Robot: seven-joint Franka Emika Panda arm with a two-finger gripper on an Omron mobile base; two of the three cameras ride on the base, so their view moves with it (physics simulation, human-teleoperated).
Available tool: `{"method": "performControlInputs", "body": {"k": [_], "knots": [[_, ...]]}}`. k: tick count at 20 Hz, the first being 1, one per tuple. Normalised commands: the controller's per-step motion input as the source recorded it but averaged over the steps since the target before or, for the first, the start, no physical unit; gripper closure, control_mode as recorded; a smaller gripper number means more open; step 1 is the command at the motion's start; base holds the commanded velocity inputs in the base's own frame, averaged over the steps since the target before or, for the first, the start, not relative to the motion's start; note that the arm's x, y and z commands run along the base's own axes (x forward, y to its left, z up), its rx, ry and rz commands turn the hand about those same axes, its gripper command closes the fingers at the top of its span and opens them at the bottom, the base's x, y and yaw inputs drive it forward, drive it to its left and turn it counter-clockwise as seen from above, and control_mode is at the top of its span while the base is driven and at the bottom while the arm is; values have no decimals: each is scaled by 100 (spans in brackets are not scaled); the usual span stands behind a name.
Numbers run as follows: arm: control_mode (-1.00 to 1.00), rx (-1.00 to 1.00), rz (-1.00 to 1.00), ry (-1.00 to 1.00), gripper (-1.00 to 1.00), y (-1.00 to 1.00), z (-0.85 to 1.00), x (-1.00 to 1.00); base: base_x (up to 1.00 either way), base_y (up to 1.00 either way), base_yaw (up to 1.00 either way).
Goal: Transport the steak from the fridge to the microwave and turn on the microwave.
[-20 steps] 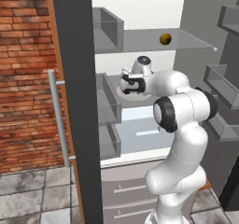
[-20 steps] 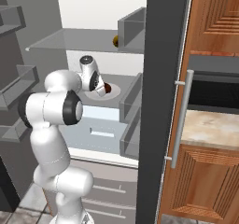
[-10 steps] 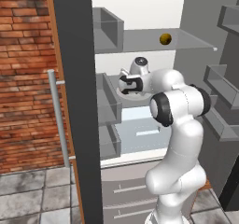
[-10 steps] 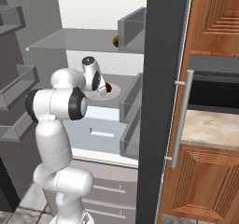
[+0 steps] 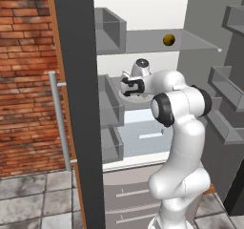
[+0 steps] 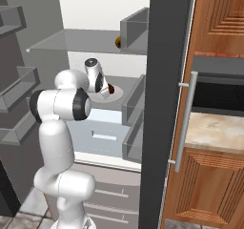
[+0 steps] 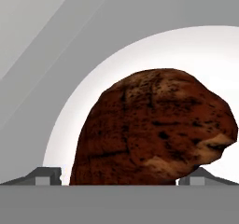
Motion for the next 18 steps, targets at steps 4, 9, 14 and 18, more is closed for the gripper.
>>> {"method": "performControlInputs", "body": {"k": [4,9,14,18], "knots": [[-100,0,0,0,100,0,-21,8,0,0,0],[-100,0,0,3,100,0,-27,9,0,0,0],[-100,0,-1,2,100,0,-34,0,0,0,0],[-100,0,-6,-1,100,0,-29,0,0,0,0]]}}
